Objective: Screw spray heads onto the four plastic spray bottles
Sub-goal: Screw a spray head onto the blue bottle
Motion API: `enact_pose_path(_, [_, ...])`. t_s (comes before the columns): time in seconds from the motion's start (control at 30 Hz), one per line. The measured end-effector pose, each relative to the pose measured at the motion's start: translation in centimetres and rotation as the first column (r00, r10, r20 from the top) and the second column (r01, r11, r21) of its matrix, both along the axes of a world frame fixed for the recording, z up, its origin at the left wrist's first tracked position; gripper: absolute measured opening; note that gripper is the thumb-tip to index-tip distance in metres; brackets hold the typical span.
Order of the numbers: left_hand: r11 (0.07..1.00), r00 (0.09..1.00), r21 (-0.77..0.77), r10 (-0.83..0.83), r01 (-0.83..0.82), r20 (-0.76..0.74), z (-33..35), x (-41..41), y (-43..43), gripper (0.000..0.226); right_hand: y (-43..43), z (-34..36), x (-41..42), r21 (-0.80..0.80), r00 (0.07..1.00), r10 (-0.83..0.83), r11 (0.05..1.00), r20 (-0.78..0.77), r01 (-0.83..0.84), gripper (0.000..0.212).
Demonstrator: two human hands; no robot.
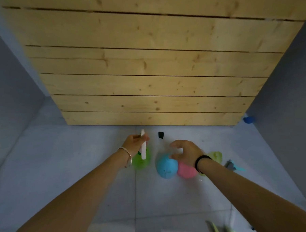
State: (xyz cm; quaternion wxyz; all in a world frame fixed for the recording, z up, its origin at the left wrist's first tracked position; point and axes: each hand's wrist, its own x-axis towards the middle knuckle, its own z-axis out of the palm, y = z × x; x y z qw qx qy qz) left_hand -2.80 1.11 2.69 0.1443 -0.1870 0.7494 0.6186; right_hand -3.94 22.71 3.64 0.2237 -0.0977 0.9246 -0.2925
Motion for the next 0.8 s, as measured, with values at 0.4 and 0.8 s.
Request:
enact_pose_path(0.4, [0.999, 0.997, 0.053, -0.005, 0.001, 0.078, -5.3, -0.7, 1.5, 0.023, -0.3, -5.5, -0.9, 0.112, 1.000, 0.012, 0.994, 0.029, -0.015, 0.029])
enact_pose_path(0.8, [0.999, 0.996, 0.037, 0.025, -0.028, 0.081, -5.3, 0.0, 1.6, 0.022, -0.8, -5.8, -1.0, 0.093, 1.000, -0.005, 0.996, -0.007, 0.005, 0.026])
